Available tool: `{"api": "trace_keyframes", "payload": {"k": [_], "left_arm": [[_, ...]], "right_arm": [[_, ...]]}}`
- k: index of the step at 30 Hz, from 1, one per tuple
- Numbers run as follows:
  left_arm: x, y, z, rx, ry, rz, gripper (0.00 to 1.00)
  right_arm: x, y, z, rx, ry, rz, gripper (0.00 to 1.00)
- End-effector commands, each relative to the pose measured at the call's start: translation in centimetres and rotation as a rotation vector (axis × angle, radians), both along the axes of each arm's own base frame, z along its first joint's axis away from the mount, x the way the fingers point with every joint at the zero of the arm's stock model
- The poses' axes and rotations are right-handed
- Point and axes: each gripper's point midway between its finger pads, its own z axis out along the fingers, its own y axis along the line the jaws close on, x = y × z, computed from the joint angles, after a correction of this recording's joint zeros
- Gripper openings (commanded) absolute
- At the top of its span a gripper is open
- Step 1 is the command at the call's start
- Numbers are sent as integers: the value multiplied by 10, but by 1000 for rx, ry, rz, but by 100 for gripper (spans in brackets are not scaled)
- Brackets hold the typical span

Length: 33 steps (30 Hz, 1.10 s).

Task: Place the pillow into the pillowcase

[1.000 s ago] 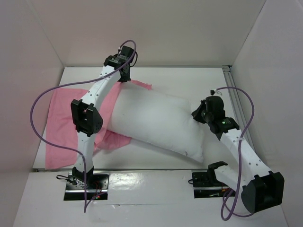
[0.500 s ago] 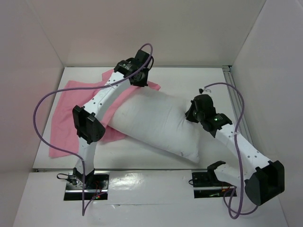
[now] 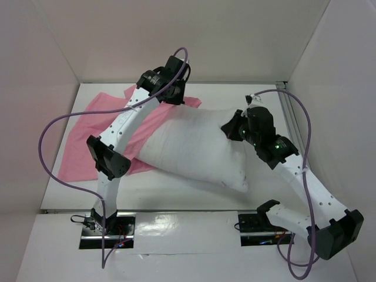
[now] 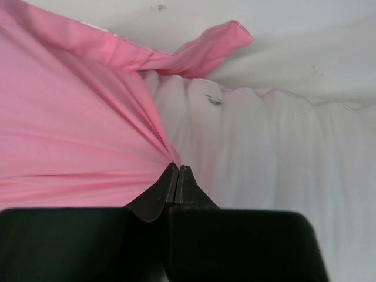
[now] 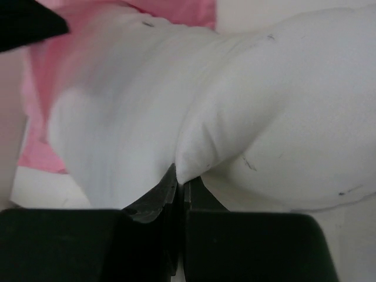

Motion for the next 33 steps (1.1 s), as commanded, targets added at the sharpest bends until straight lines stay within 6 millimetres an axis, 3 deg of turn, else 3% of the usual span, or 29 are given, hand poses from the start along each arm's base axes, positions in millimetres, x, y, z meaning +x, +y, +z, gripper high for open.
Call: {"api": "trace_keyframes", "payload": {"k": [1, 3, 4, 5, 6, 8, 9, 10, 12, 13, 14, 15, 16, 17, 20, 22, 23, 24, 25, 26, 28, 31, 32, 33], "left_arm": [[-59, -77, 95, -345, -71, -267, 0], [-75, -83, 124, -428, -108, -311, 0], [-82, -87, 126, -458, -93, -333, 0], [-87, -92, 139, -497, -123, -357, 0], [-87, -95, 134, -505, -107, -360, 0], [-77, -101, 112, -474, -71, -342, 0], [-63, -103, 85, -430, -33, -322, 0], [-56, -105, 71, -406, -18, -303, 0], [-34, -99, 43, -384, 29, -265, 0], [-25, -100, 19, -358, 70, -247, 0], [-24, -103, 11, -355, 88, -251, 0], [-24, -105, 2, -350, 111, -255, 0], [-24, -105, 2, -350, 111, -255, 0], [-26, -106, -8, -349, 133, -261, 0], [-27, -105, -16, -332, 148, -265, 0], [-30, -101, -2, -327, 111, -293, 0], [-31, -98, -1, -314, 108, -293, 7], [-32, -93, 4, -293, 91, -300, 40], [-33, -86, 13, -288, 81, -300, 58], [-35, -80, 15, -269, 74, -295, 71], [-26, -49, 31, -219, 15, -223, 92], [-17, 3, 42, -147, -33, -84, 93], [-9, 33, 45, -129, -47, -10, 93], [-16, 59, 47, -115, -48, 48, 87]], "right_arm": [[-16, 54, 192, 293, -494, 251, 0], [-28, 59, 215, 312, -540, 299, 0], [-31, 59, 222, 319, -554, 310, 0], [-35, 63, 222, 335, -544, 328, 0], [-37, 66, 218, 343, -528, 345, 0], [-35, 77, 192, 366, -462, 357, 0], [-36, 77, 183, 371, -436, 353, 0], [-39, 87, 159, 369, -382, 375, 0], [-40, 86, 139, 370, -342, 342, 0], [-42, 84, 126, 352, -313, 325, 0], [-40, 84, 100, 310, -263, 309, 0], [-45, 80, 92, 296, -246, 297, 0], [-42, 73, 80, 270, -227, 252, 0], [-46, 67, 53, 230, -164, 236, 0], [-59, 51, 24, 172, -99, 197, 0], [-69, 37, 3, 118, -34, 168, 1], [-71, 33, -5, 96, -7, 159, 10], [-76, 29, -7, 76, 4, 163, 54], [-78, 24, -11, 44, 16, 159, 76], [-83, 14, -20, -1, 61, 134, 87], [-84, 2, -9, -49, 49, 105, 100], [-80, -14, 9, -117, 35, 54, 100], [-74, -17, 7, -161, 48, 33, 100], [-74, -18, 8, -185, 60, 41, 100]]}}
